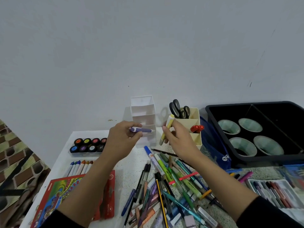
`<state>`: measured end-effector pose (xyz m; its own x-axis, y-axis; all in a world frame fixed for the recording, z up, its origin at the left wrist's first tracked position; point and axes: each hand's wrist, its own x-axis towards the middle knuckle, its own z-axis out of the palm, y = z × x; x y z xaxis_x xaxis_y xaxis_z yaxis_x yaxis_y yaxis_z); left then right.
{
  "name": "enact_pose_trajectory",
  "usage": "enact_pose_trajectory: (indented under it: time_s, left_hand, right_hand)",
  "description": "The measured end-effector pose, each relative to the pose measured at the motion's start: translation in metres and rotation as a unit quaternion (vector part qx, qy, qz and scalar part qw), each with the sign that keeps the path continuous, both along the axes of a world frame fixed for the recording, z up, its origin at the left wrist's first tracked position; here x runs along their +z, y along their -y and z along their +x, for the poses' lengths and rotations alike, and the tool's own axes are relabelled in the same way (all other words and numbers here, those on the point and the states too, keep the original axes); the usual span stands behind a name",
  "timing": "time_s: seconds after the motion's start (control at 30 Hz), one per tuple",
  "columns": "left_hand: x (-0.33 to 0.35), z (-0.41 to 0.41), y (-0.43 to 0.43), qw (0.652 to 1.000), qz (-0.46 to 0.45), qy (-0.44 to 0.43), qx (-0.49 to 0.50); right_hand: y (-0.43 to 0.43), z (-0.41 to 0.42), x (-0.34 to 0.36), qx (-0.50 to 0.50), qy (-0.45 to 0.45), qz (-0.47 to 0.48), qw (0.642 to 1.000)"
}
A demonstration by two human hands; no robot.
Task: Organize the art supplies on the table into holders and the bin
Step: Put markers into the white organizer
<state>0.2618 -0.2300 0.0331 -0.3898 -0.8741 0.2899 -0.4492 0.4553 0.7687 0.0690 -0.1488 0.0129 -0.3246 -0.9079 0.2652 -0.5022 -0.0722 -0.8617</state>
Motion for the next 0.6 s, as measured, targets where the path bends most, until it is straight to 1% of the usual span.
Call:
enact_pose_trajectory:
  time_s: [0.07,0.13,0.23,0.33,0.43,0.5,0.6]
  left_hand:
    - [0.006,0.004,0.000,1.000,-0.011,0.004,-0.007]
    - [0.013,0.008,-0.001,1.000,-0.019,-0.013,-0.007]
    - [0.023,0.010,-0.002,0.998,-0.035,-0.056,0.003]
    - [0.028,0.009,-0.001,0.995,-0.055,-0.078,0.005]
    - [0.027,0.006,0.000,0.992,-0.076,-0.100,-0.004]
    - [0.025,0.005,0.001,0.990,-0.106,-0.098,-0.003]
    - [0.021,0.003,0.004,0.984,-0.170,-0.051,-0.010]
  right_hand:
    - [0.003,-0.003,0.002,0.003,-0.042,-0.025,0.999]
    - [0.005,-0.003,0.006,0.013,-0.077,-0.056,0.995]
    - [0.011,0.000,0.013,0.022,-0.052,-0.103,0.993]
    - [0.019,0.003,0.015,0.024,-0.032,-0.122,0.992]
    - [0.029,0.004,0.012,0.031,-0.042,-0.134,0.990]
    - [0.035,0.003,0.008,0.037,-0.066,-0.133,0.988]
    - [0.043,0.000,-0.001,0.033,-0.141,-0.135,0.980]
